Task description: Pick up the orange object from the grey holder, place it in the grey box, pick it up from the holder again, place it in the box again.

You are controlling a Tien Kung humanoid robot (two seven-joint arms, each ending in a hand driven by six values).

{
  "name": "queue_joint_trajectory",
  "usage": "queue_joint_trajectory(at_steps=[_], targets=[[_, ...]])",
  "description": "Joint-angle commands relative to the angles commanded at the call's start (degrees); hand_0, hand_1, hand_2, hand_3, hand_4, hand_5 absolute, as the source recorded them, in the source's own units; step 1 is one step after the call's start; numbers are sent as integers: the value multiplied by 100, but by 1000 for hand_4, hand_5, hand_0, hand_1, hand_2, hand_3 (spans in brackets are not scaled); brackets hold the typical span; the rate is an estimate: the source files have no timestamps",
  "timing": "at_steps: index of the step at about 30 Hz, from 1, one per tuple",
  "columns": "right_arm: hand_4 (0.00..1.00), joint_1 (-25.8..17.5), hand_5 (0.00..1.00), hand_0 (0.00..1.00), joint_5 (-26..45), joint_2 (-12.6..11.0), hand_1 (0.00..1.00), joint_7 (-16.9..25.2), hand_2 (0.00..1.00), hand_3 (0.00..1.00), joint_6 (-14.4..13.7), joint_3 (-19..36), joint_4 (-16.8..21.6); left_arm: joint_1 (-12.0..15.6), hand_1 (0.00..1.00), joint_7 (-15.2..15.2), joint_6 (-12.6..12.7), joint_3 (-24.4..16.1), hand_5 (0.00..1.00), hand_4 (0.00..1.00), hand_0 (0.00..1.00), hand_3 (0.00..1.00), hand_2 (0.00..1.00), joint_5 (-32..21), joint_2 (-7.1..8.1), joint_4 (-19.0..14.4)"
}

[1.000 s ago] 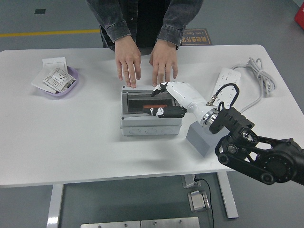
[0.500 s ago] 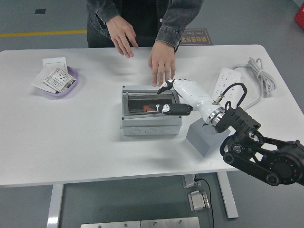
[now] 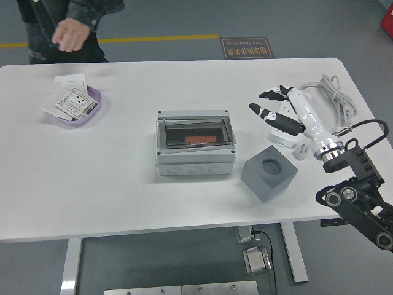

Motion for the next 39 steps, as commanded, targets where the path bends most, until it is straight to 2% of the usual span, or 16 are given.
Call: queue_joint_trajectory(at_steps=[3, 7, 10, 14, 21, 23, 24, 29, 30, 39], targets=[[919, -374, 751, 702, 532, 38, 665, 388, 651, 624, -68, 515, 17, 26, 719, 13, -2, -74, 30, 467, 663, 600, 607, 53, 4, 0], [922, -788, 755, 687, 1378, 130, 640, 905, 642, 635, 12, 1076, 54, 50, 719, 15, -1, -119, 29, 466, 663, 599, 606, 77, 13, 0], [922, -930, 755, 687, 2028, 206, 640, 1245, 642, 635, 112, 1410, 113, 67, 719, 22, 1, -169, 29, 466, 663, 599, 606, 122, 24, 0], [924, -995, 747, 675, 2828, 305, 636, 1483, 644, 649, 351, 1578, 206, 86, 718, 37, 5, -279, 29, 462, 663, 599, 605, 227, 50, 0], [927, -1041, 750, 682, 3993, 466, 645, 1303, 652, 669, 881, 1754, 461, 126, 717, 57, 30, -449, 28, 460, 664, 598, 605, 396, 100, 0], [927, -1045, 750, 682, 4170, 470, 645, 1223, 652, 669, 931, 1773, 502, 142, 717, 60, 32, -490, 28, 460, 664, 598, 605, 437, 114, 0], [931, -1047, 752, 701, 4209, 470, 671, 1197, 684, 698, 944, 1780, 515, 149, 716, 61, 32, -509, 27, 461, 668, 600, 606, 458, 120, 0], [931, -1073, 752, 701, 4237, 467, 671, 1142, 684, 698, 941, 1862, 550, 208, 716, 70, 46, -677, 27, 461, 668, 600, 606, 590, 144, 0], [998, -1082, 998, 812, 4226, 462, 736, 1136, 745, 780, 934, 1884, 552, 222, 716, 67, 56, -704, 28, 465, 672, 603, 607, 603, 147, 0], [998, -1170, 998, 819, 4135, 504, 743, 1138, 751, 782, 857, 2107, 508, 318, 716, -99, 203, -780, 32, 468, 673, 604, 608, 495, 130, 0]])
